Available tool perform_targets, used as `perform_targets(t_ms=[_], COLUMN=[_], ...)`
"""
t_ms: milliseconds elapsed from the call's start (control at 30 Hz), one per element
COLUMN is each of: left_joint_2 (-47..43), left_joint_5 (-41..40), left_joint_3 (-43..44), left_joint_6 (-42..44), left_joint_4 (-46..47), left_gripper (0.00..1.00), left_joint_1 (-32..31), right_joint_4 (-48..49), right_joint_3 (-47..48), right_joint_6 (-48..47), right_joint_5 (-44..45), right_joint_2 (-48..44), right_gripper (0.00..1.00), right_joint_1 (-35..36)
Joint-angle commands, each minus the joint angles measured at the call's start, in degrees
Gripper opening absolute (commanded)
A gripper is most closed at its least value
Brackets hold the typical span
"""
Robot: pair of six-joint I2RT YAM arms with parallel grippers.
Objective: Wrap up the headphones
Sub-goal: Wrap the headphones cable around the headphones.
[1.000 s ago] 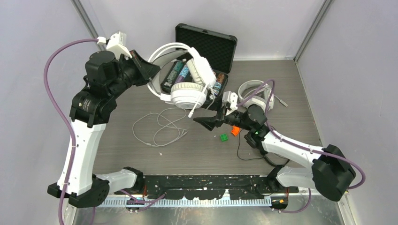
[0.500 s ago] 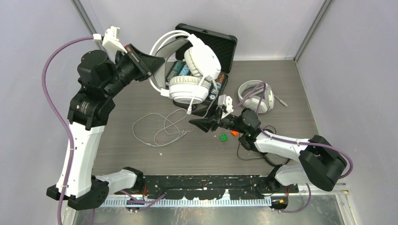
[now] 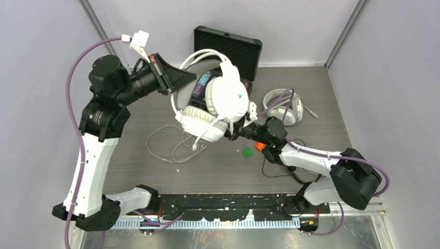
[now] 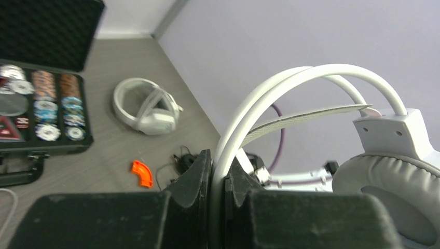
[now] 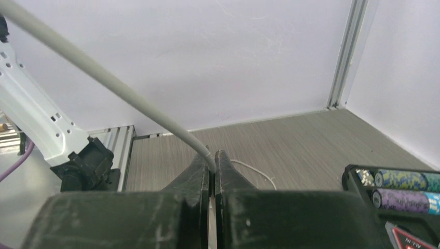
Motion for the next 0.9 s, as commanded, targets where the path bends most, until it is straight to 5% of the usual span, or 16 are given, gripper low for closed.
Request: perform_targets(t_ms=[0, 533, 867], left_joint_2=[-0.7, -0.8, 1.0], left_joint_5=[14.4, 28.8, 17.0], left_joint_3=[-1.5, -7.9, -5.1], left_joint_6=[-4.1, 11.6, 34.9], left_joint_4=[7.1, -7.0, -29.5], left_gripper=[0.00, 0.00, 0.00], left_joint_1=[0.2, 0.1, -1.0], right_joint_4=[-1.0, -13.3, -30.2], right_joint_3=[4.9, 9.7, 11.8], right_joint_6=[-2.1, -7.4, -9.6], right_joint_5=[1.0, 2.0, 3.5], right_joint_2=[0.0, -2.1, -8.7], right_gripper=[0.00, 0.01, 0.00], right_joint_1=[0.2, -0.2, -4.4])
